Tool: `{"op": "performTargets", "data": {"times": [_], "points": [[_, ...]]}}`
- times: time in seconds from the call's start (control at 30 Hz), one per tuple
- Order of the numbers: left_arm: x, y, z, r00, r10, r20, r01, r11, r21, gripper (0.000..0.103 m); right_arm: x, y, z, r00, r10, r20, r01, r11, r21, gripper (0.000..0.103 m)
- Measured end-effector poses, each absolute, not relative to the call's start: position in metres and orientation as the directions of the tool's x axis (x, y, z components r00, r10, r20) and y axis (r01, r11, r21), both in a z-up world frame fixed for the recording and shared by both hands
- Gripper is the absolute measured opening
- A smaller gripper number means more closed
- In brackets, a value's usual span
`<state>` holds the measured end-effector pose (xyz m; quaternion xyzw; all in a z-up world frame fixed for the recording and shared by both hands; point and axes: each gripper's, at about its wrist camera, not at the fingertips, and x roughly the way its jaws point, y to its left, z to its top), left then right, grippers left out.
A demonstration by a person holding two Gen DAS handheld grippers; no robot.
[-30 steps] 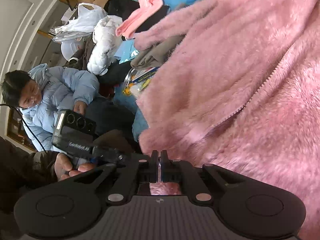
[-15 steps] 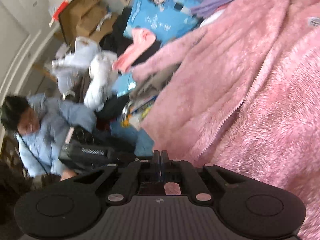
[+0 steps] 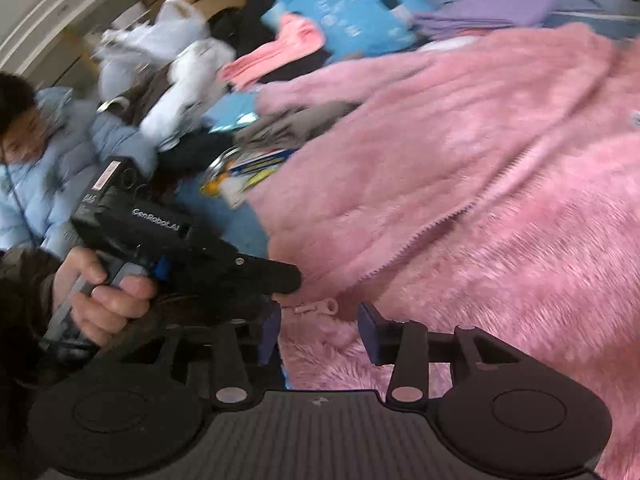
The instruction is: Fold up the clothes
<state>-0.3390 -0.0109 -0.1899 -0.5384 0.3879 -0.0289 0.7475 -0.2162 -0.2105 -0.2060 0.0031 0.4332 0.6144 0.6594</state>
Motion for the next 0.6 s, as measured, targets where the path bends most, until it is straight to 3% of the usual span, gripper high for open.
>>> {"op": "performTargets", "data": {"times": [0.43,0.53,0.6], "points": [[-0.34,-0.01,-0.19,0.697,-0.462,-0.549,-0.375,0.417,-0.828,0.005,-0.183,-0.196,-0.235,-0.329,0.801,-0.501,-0.713,0.137,0.687,0.044],[-0.341,-0.01,-0.191,0.697,-0.461,-0.549,-0.376,0.417,-0.827,0.005,-0.186,-0.2,-0.238,-0.326,0.812,-0.484,-0.705,0.132,0.696,0.026],[-0.341,-0.01,-0.191,0.696,-0.462,-0.55,-0.376,0.418,-0.827,0.005,-0.188,-0.202,-0.237,-0.316,0.819,-0.48,-0.7,0.14,0.701,0.025]]}}
